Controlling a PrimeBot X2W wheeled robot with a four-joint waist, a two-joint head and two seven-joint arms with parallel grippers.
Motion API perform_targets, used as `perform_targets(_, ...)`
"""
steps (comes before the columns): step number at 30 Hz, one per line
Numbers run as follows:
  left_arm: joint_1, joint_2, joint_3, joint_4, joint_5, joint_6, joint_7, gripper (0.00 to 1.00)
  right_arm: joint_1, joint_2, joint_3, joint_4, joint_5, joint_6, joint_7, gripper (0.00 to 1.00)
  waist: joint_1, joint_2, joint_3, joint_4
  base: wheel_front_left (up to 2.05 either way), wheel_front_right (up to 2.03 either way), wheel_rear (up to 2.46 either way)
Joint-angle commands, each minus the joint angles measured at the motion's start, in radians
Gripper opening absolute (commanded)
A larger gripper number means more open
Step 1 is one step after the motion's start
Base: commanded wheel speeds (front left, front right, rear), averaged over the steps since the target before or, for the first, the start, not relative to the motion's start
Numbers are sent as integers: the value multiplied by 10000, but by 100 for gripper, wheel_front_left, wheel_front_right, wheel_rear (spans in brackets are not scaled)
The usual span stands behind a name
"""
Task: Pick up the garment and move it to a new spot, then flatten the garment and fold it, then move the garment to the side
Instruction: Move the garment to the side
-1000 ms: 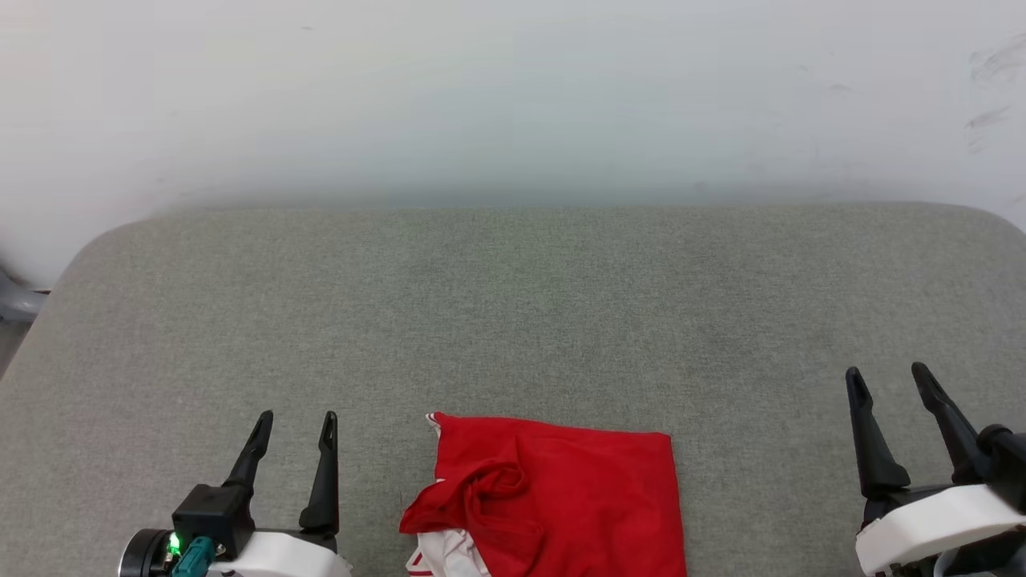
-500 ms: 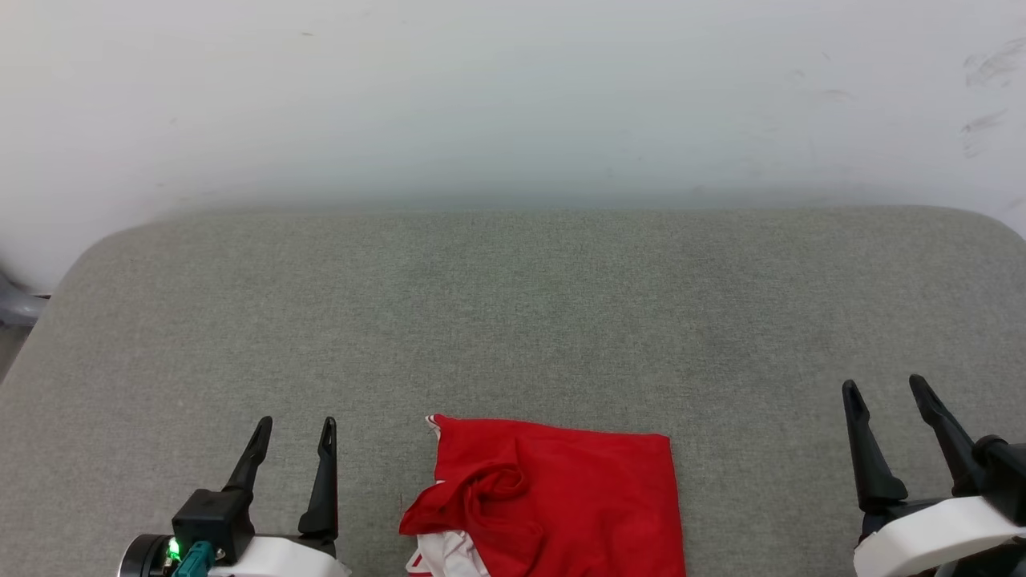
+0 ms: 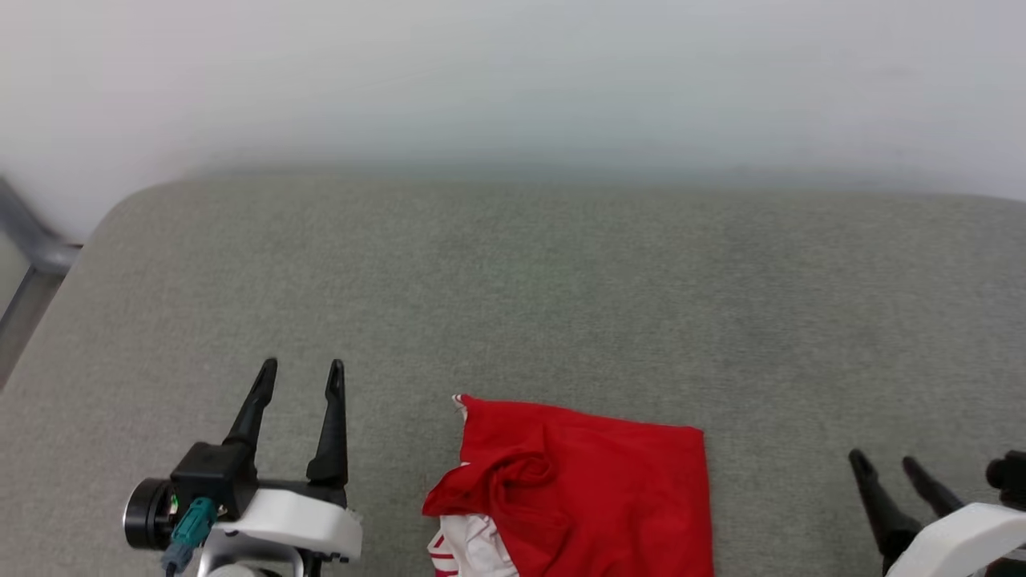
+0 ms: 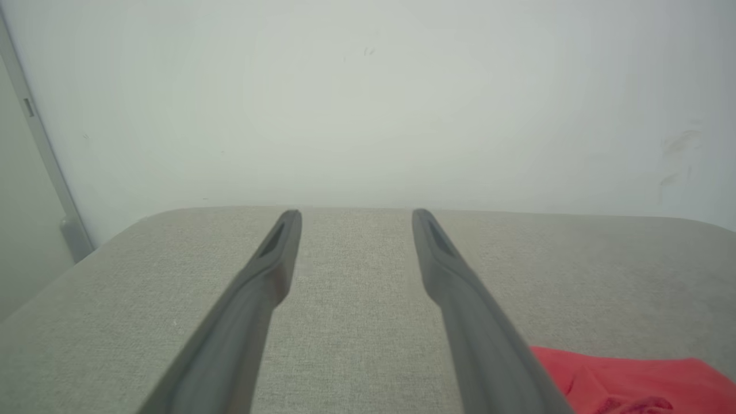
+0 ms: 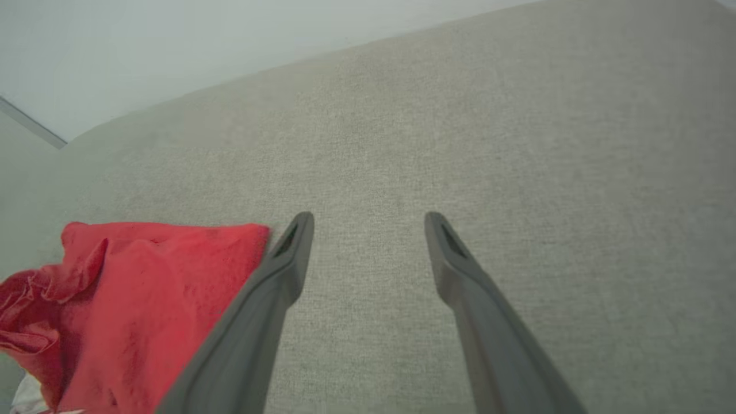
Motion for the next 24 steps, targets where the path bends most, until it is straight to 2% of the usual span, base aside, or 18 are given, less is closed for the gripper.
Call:
perform_targets(1, -193, -57, -16, -60, -14, -36, -22, 100, 20, -86, 109, 119, 297, -1, 321, 100, 0, 0, 355, 346, 0, 0, 0)
perform_targets(8, -631, -184, -123, -173, -66, -87, -22, 100, -205, -97, 796, 874, 1985, -1, 1998, 100, 0, 0, 897, 1094, 0, 0, 0)
perform_targets(14, -823, -262, -228, -265, -97, -77, -22, 100, -514, -104, 1641, 1406, 3080, -2, 2828, 100, 0, 0, 1301, 1460, 0, 0, 0)
perform_targets(21, -978, -286, -277, -235, -144, -83, -22, 100, -801, -74, 2053, 2390, 3487, -13, 3531, 100, 0, 0, 1635, 1630, 0, 0, 0)
perform_targets(22, -980, -292, -279, -206, -149, -69, -22, 100, -823, -55, 2114, 2506, 3483, -13, 3632, 47, 0, 0, 1651, 1644, 0, 0, 0)
perform_targets(24, -990, -300, -263, -178, -160, -47, -22, 100, -891, -29, 2217, 2623, 3511, -13, 3800, 0, 0, 0, 1676, 1660, 0, 0, 0)
